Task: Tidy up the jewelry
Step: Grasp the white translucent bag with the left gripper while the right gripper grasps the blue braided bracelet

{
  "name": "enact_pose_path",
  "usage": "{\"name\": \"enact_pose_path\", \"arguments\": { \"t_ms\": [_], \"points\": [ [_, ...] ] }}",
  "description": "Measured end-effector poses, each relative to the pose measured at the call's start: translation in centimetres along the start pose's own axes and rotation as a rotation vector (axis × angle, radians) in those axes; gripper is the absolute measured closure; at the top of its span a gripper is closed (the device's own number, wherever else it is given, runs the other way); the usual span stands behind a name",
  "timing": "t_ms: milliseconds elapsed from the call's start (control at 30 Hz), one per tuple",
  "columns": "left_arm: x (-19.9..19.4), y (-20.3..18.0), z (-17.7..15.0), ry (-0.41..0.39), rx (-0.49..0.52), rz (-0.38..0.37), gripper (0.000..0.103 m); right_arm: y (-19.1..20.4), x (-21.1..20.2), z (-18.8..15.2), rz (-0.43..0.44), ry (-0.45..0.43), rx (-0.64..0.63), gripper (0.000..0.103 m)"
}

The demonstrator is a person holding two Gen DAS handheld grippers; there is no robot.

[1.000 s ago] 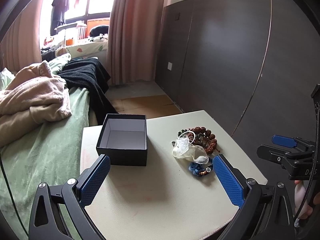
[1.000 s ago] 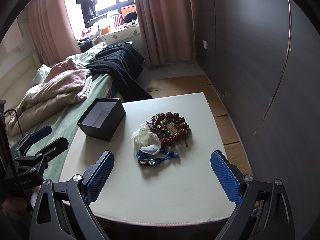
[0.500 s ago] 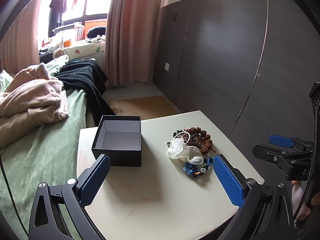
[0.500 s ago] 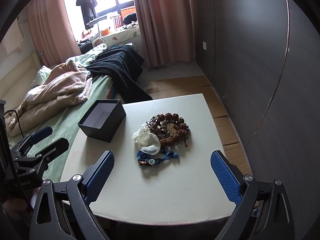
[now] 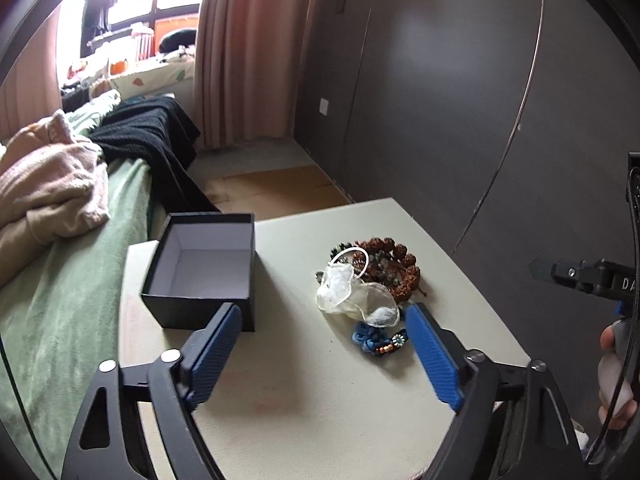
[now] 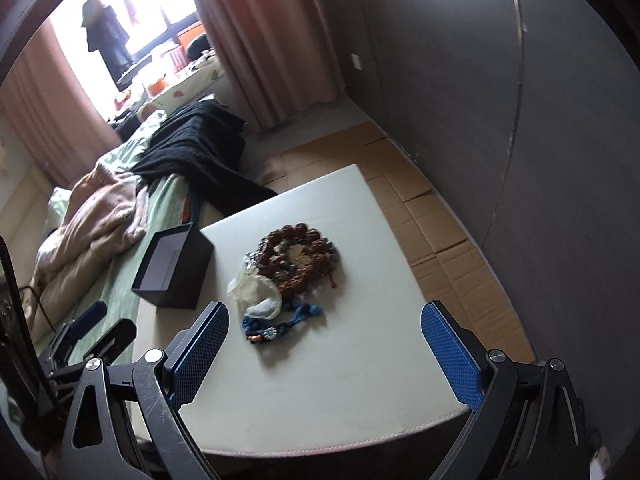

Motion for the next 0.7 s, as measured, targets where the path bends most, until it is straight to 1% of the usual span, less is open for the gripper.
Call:
{"name": "enact_pose_path", "arguments": {
  "t_ms": [67, 133, 233, 400, 467, 533, 600, 700],
  "points": [
    [1.4, -0.2, -0.1, 0.048, -0.008, -0.001, 0.033, -1.1, 0.4, 0.1, -0.014, 0.005, 0.034, 0.005],
    [2.6, -0.4, 0.0, 0.086, -0.031, -0.027, 0.038, -2.1, 0.9, 0.2, -0.017, 0.02, 0.076, 0.005],
    [4.1, -1.0, 0.0, 0.117, -0.05, -0.035, 0.04, -3.1, 1.8, 0.1, -0.015, 0.046, 0.121, 0.005],
    [6.0, -2.2, -0.2, 0.146, -0.034, -0.036, 0.043, -4.0, 3.2, 0.6, 0.016, 0.07, 0.195, 0.005],
    [6.8, -2.5, -0.3, 0.154, -0.036, -0.03, 0.047, -4.1, 3.7, 0.6, 0.025, 0.081, 0.227, 0.005],
    [8.0, -2.8, -0.2, 0.175, -0.036, -0.034, 0.048, -4.3, 4.4, 0.6, 0.045, 0.098, 0.27, 0.005],
    [9.2, -2.9, 0.2, 0.187, -0.029, -0.037, 0.053, -4.3, 5.0, 0.5, 0.051, 0.112, 0.293, 0.005],
    [10.5, -2.9, 0.7, 0.184, -0.013, -0.036, 0.055, -4.0, 5.9, 0.5, 0.063, 0.133, 0.315, 0.005]
  ]
}}
Point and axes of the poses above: each gripper's, at about its wrist camera, not at the fingertips, and x roughly the way its jaws point, y to its left, z to its top, the point moved 2 cm from there along x, roughly the way its jaws point, and after that the axes turned 4 degrees about z, right-handed, at the moved point
